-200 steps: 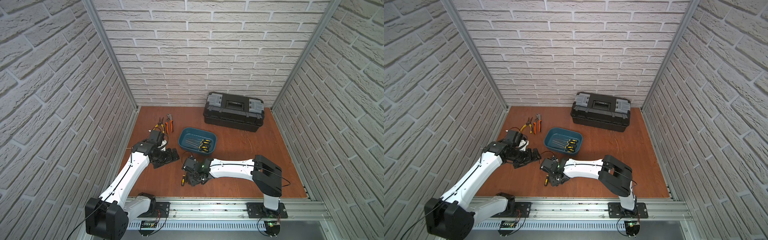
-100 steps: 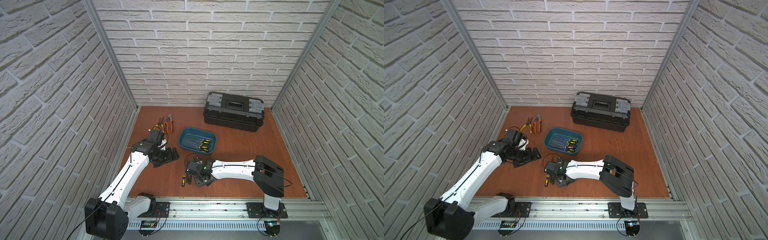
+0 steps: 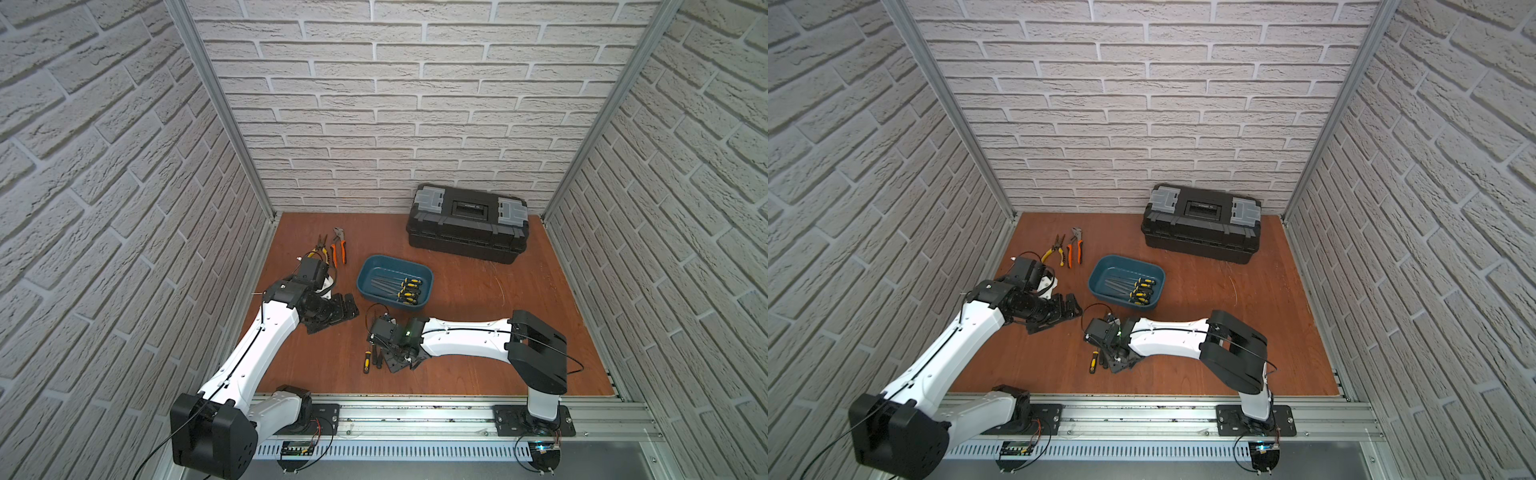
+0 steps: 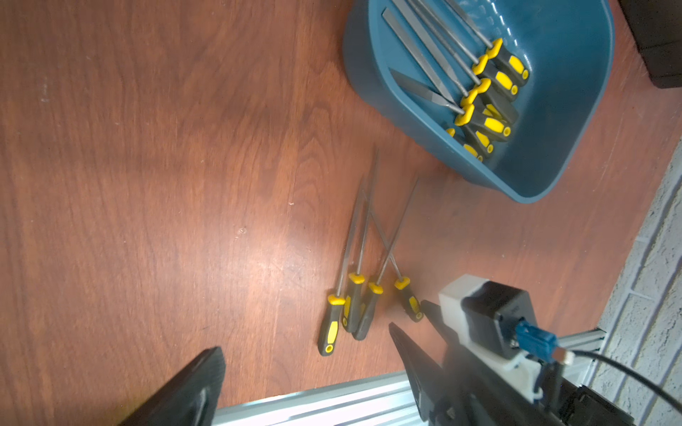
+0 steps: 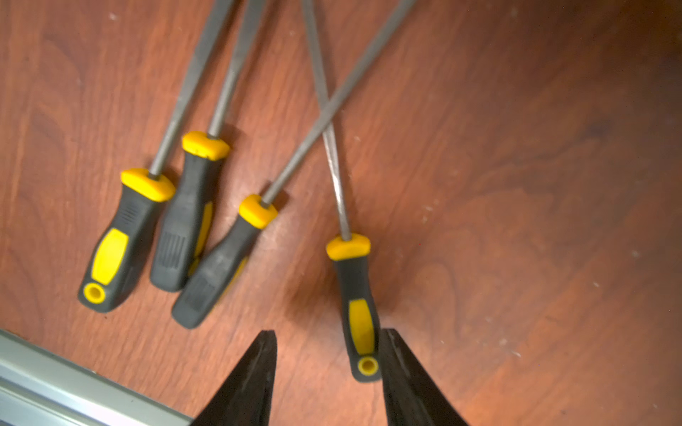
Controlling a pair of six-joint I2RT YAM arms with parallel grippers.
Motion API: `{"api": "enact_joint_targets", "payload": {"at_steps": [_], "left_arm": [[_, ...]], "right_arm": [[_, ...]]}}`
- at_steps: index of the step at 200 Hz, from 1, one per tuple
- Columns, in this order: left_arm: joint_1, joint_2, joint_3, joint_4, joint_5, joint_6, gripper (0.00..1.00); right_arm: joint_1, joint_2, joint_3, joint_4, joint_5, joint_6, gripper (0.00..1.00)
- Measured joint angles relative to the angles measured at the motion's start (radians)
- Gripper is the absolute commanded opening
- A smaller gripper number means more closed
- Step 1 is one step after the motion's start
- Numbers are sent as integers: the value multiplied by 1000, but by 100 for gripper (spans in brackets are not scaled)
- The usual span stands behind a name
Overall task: Put the file tool into the storage box
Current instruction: Pick up the file tool from the center of the board.
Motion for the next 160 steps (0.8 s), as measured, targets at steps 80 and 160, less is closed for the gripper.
{"api": "enact_joint_targets", "payload": {"at_steps": [80,160], "left_arm": [[0,5,24,-19,-14,20,98],[0,27,33,-15,-13,26,98]], "right_arm": [[-11,33,1,0,-18,-39,38],[-16,34,1,-25,2,-93,20]]}}
